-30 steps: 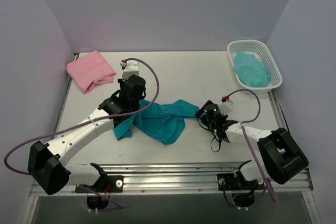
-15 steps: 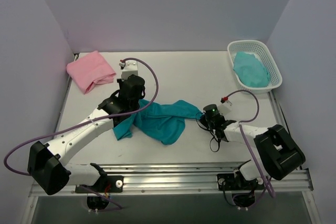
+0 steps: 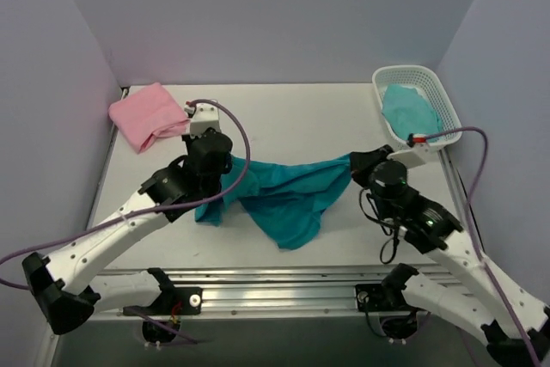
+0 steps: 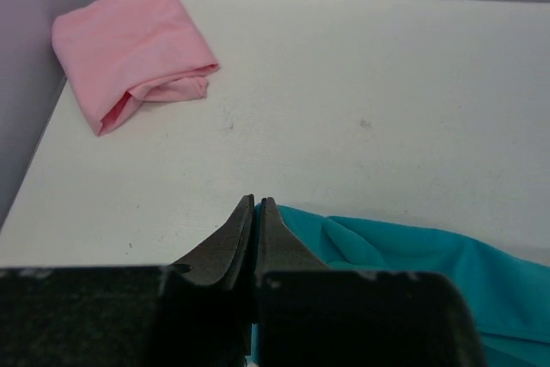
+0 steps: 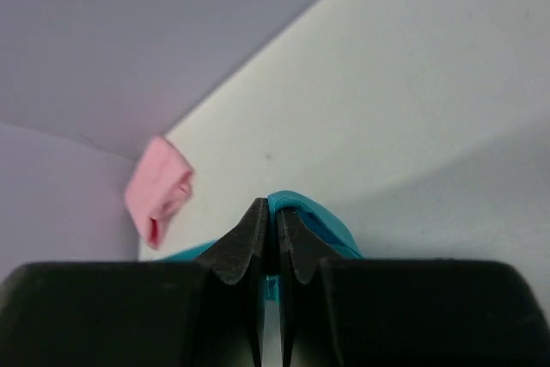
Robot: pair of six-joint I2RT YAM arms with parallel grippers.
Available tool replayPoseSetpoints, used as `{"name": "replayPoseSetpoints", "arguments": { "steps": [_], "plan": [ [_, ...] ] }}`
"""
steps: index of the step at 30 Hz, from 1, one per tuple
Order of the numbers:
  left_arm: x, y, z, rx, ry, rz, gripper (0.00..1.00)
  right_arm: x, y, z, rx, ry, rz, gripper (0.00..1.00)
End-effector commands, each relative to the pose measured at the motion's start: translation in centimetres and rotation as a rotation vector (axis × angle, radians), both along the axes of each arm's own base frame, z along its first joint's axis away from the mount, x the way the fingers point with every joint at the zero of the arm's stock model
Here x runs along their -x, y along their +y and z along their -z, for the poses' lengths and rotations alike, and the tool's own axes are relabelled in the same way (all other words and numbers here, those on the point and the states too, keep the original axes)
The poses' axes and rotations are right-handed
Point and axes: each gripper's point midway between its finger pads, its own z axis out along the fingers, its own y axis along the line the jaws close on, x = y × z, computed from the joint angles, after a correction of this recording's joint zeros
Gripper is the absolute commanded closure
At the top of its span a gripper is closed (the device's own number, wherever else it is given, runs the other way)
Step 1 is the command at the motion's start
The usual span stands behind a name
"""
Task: Fold and stack the t-shirts
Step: Flatten out the tshirt
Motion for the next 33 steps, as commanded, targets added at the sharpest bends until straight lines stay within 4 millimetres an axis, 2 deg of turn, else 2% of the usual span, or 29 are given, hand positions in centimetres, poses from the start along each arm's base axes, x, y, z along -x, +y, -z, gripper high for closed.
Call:
{"name": "replayPoseSetpoints", "arguments": {
  "steps": [1, 2, 3, 4, 6, 7, 8, 9, 10, 14, 15, 17, 18, 20, 21, 22, 23, 24, 25, 26, 27, 28, 29, 30, 31, 32, 33],
  "plan": [
    [3.8, 2.6, -7.3, 0.039, -0.134, -0.082, 0.98, 3.1, -5.4, -5.9, 0.079, -0.078, 0.095, 1.0],
    [4.7, 2.7, -9.4, 0.067, -0.163, -0.075, 0.98, 3.8, -6.4, -6.8, 0.098, -0.079, 0.112, 1.0],
    [5.9, 2.6, -10.2, 0.064, -0.167, -0.041, 0.98, 4.5, -7.3, -8.5, 0.093, -0.107, 0.124, 1.0],
    [6.6, 2.6, -11.0, 0.076, -0.173, -0.019, 0.98, 5.4, -8.4, -12.0, 0.077, -0.164, 0.133, 1.0],
    [8.1, 3.0, -13.4, 0.13, -0.203, 0.043, 0.98, 6.5, -9.9, -14.5, 0.091, -0.193, 0.152, 1.0],
    [8.5, 3.0, -14.1, 0.146, -0.207, 0.079, 0.98, 7.5, -10.9, -17.5, 0.073, -0.248, 0.159, 1.0],
    [8.9, 3.2, -14.8, 0.165, -0.213, 0.105, 0.98, 8.0, -11.5, -18.6, 0.079, -0.26, 0.162, 1.0],
    [9.5, 3.9, -16.3, 0.219, -0.243, 0.13, 0.98, 8.0, -11.7, -19.5, 0.087, -0.269, 0.168, 1.0],
    [9.9, 3.7, -17.1, 0.225, -0.254, 0.188, 0.98, 8.8, -12.5, -21.5, 0.064, -0.306, 0.179, 1.0],
    [10.9, 6.0, -21.3, 0.303, -0.362, 0.192, 0.98, 7.8, -12.9, -23.9, 0.122, -0.323, 0.23, 1.0],
    [10.8, 6.5, -21.9, 0.304, -0.379, 0.168, 0.98, 6.6, -12.0, -23.9, 0.152, -0.305, 0.234, 1.0],
    [10.4, 7.6, -22.7, 0.234, -0.403, 0.099, 0.98, 5.4, -11.8, -24.4, 0.176, -0.293, 0.274, 1.0],
    [9.9, 6.9, -23.1, 0.225, -0.409, 0.089, 0.98, 3.7, -10.6, -23.7, 0.227, -0.26, 0.278, 1.0],
    [9.4, 5.7, -23.3, 0.217, -0.408, 0.104, 0.98, 2.0, -9.9, -22.7, 0.276, -0.219, 0.315, 1.0],
    [8.8, 4.7, -22.7, 0.199, -0.4, 0.109, 0.98, 0.1, -8.5, -21.0, 0.318, -0.175, 0.314, 1.0],
    [8.3, 4.2, -22.3, 0.192, -0.399, 0.105, 0.98, -0.9, -7.9, -20.4, 0.323, -0.167, 0.321, 1.0],
    [7.0, 4.2, -20.6, 0.153, -0.383, 0.062, 0.98, -2.5, -6.7, -18.8, 0.348, -0.135, 0.31, 1.0],
    [5.7, 3.2, -19.5, 0.135, -0.36, 0.088, 0.98, -3.8, -6.1, -16.9, 0.374, -0.1, 0.302, 1.0],
    [4.5, 2.8, -18.3, 0.201, -0.339, 0.086, 0.98, -5.3, -7.2, -15.5, 0.378, -0.069, 0.336, 1.0],
    [3.0, 2.6, -16.7, 0.217, -0.305, 0.093, 0.98, -7.1, -7.4, -14.5, 0.355, -0.062, 0.337, 1.0],
    [-0.3, 2.9, -13.4, 0.221, -0.233, 0.118, 0.98, -9.8, -6.0, -11.4, 0.343, 0.0, 0.245, 1.0],
    [-2.2, 3.1, -11.5, 0.277, -0.199, 0.107, 0.98, -11.5, -6.1, -8.9, 0.332, 0.031, 0.244, 1.0],
    [-4.3, 3.5, -10.0, 0.302, -0.189, 0.089, 0.98, -13.8, -6.8, -5.3, 0.357, 0.105, 0.262, 1.0],
    [-8.0, 5.5, -4.9, 0.295, -0.089, 0.001, 0.98, -15.0, -6.9, -3.0, 0.373, 0.143, 0.267, 1.0],
    [-10.0, 5.6, -2.6, 0.309, -0.046, 0.002, 0.98, -16.3, -7.1, -1.2, 0.371, 0.165, 0.282, 1.0],
    [-12.3, 6.0, -0.6, 0.321, -0.025, -0.016, 0.98, -18.3, -7.7, 3.2, 0.402, 0.256, 0.296, 1.0],
    [-16.2, 7.3, 4.1, 0.324, 0.066, -0.065, 0.98, -19.5, -7.9, 5.4, 0.408, 0.292, 0.299, 1.0]
  ]
}}
